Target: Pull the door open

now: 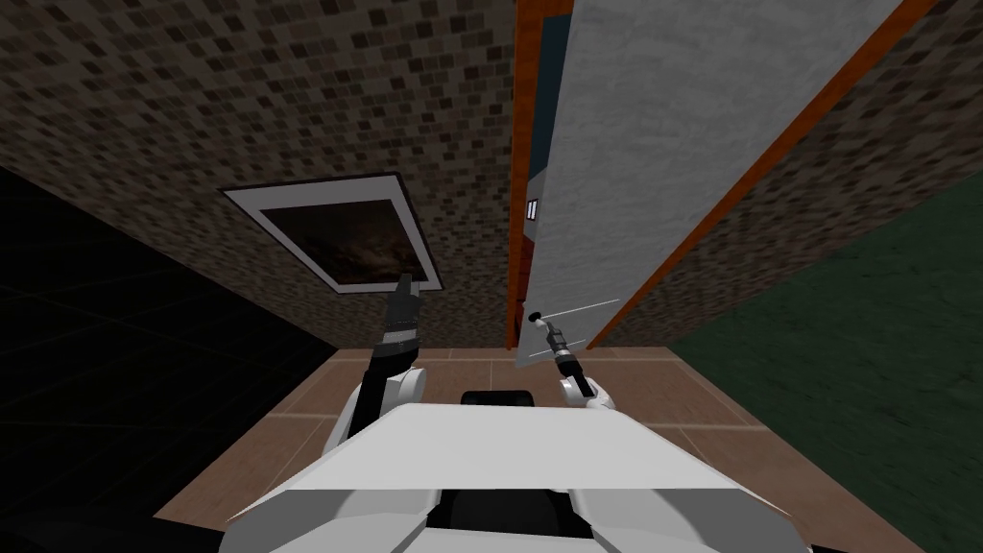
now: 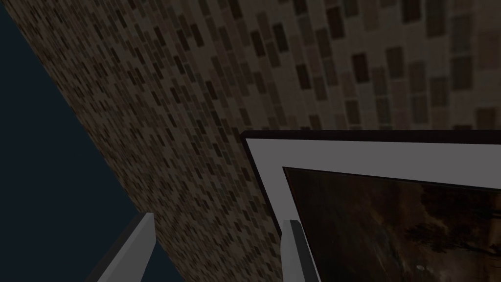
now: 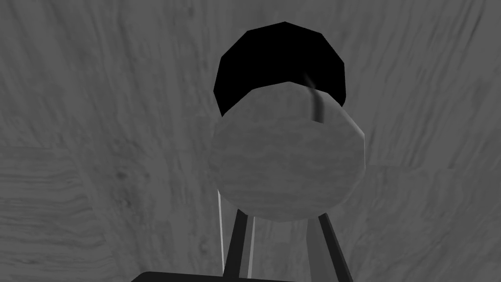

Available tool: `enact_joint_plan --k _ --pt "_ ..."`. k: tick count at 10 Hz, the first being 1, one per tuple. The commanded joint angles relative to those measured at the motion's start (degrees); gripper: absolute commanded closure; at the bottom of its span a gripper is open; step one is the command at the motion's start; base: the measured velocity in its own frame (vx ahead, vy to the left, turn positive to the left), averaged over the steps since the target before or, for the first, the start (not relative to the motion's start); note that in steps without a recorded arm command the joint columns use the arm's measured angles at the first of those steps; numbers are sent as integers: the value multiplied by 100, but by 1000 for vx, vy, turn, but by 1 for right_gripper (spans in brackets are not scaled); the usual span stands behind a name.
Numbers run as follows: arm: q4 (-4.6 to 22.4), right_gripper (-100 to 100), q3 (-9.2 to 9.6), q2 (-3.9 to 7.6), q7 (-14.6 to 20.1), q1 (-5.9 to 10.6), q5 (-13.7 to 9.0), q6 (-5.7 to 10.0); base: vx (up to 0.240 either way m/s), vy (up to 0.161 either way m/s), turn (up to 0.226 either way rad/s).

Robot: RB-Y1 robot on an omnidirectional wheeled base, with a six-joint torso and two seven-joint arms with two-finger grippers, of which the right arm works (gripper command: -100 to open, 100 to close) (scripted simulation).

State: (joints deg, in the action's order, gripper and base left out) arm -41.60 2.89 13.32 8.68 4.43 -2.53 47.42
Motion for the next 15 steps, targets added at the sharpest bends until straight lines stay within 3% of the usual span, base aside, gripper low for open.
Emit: enact_joint_plan --k 1,7,8,15 --pt "98 100 170 -186 16 93 70 78 -10 -11 -29" --pt "94 100 170 -186 16 93 70 78 2 -1 4" --pt "-163 100 47 0 233 -58 -70 -161 -22 -35 43" --pt "-112 100 200 77 1177 -61 -395 -118 -58 -29 97"
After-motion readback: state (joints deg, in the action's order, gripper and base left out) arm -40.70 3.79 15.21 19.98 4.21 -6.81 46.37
